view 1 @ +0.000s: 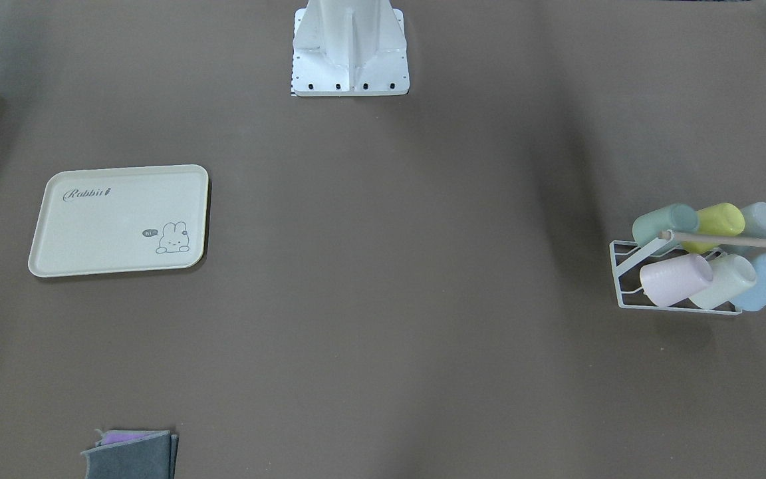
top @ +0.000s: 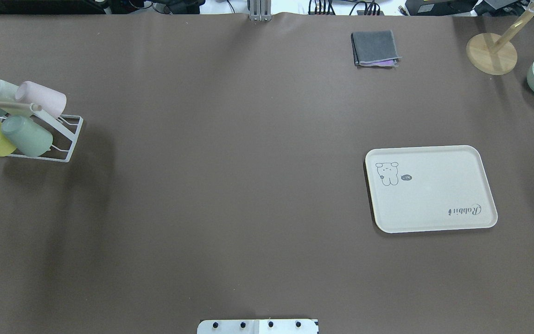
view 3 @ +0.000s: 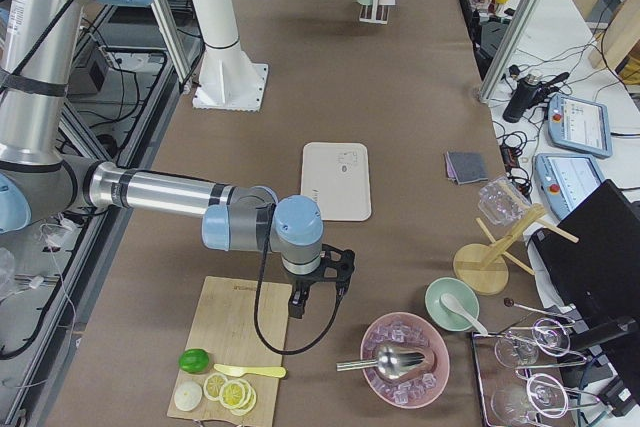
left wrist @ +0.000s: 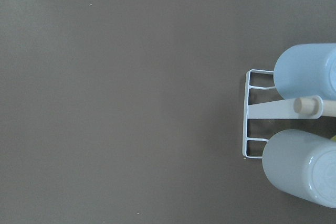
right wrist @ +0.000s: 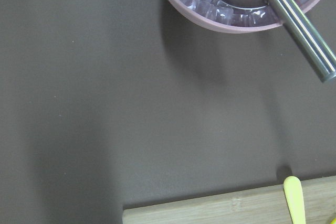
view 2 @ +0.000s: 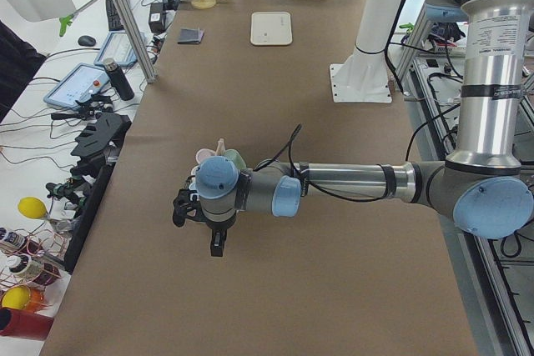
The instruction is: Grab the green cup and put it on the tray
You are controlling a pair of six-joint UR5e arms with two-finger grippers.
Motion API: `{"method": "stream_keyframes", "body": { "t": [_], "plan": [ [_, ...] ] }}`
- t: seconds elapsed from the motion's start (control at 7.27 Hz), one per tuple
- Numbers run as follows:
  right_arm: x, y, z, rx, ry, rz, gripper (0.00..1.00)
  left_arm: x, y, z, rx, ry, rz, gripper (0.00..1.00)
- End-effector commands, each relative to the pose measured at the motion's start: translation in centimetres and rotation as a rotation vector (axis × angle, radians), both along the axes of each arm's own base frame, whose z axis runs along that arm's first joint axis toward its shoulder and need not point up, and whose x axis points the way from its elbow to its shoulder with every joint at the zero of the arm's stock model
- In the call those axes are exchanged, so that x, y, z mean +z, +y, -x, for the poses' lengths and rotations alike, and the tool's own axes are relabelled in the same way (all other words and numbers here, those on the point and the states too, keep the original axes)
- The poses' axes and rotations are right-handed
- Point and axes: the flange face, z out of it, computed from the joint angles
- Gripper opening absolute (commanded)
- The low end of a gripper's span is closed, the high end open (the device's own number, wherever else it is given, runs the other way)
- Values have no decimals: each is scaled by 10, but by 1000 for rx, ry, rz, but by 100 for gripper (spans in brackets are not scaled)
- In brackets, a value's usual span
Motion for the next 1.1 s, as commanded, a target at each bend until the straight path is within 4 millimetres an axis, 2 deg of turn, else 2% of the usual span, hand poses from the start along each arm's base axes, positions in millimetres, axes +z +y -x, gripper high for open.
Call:
{"method": "stream_keyframes", "body": {
  "t": [0.0, 0.28, 0.83, 0.96],
  "plan": [
    [0, 0, 0, 0, 0, -2, 100, 1, 1, 0, 0, 2, 2, 98],
    [-1, 0, 0, 0, -3, -4, 100, 1, 1, 0, 0, 4, 4, 98],
    [18, 4, 0, -2, 7, 32, 100, 4, 3, 1, -2, 2, 10, 98],
    [15, 3, 0, -3, 3, 23, 100, 1, 4, 1, -2, 1, 5, 98]
  ]
}}
